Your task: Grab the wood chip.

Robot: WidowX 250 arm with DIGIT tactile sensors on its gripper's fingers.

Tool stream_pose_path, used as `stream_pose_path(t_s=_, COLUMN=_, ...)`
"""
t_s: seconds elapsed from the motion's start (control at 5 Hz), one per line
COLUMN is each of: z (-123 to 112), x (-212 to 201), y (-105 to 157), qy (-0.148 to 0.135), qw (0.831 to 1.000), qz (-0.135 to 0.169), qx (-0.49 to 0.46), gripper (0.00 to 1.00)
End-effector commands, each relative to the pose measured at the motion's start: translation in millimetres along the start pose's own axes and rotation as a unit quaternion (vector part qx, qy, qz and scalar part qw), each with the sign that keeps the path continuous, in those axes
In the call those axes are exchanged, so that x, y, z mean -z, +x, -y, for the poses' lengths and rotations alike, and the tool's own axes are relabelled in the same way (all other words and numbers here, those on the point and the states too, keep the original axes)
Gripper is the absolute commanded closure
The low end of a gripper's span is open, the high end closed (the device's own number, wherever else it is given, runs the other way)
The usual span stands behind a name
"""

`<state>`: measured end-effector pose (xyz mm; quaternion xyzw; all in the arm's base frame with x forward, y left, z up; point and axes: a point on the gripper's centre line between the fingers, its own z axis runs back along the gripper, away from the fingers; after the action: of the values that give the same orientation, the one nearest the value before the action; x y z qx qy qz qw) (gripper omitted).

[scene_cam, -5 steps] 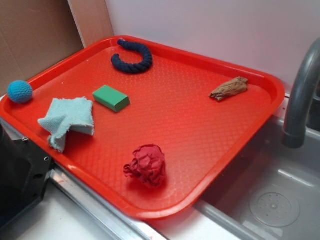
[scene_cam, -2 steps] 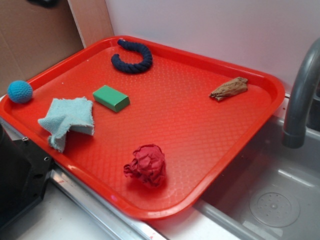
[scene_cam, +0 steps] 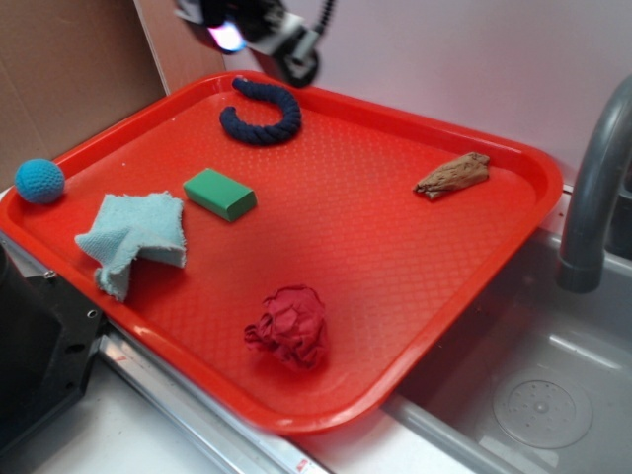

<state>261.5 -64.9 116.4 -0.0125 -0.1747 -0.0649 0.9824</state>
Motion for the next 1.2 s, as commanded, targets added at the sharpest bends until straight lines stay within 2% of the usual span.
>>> stream_pose_path(t_s=0.0, z=33, x=60, y=54, qy=-0.003, qw=0.996, qz=0.009, qx=0.085, gripper=0.0)
stream_pose_path(t_s=0.2, z=52, x=81, y=57, qy=-0.019, qw=0.994, qz=-0.009, qx=0.111, gripper=0.0)
stream_pose_path(t_s=0.4, z=61, x=93, y=51, qy=-0.011, qw=0.992, qz=-0.026, qx=0.122, gripper=0.0)
stream_pose_path(t_s=0.6, z=65, x=108, y=43, qy=-0.015, qw=0.991, qz=-0.044, qx=0.123, gripper=0.0)
stream_pose_path(t_s=0.8, z=65, x=111, y=38, qy=-0.017, qw=0.993, qz=-0.049, qx=0.11, gripper=1.0)
stream_pose_path(t_s=1.0, z=60, x=102, y=37, qy=-0.012, qw=0.993, qz=-0.042, qx=0.106, gripper=1.0)
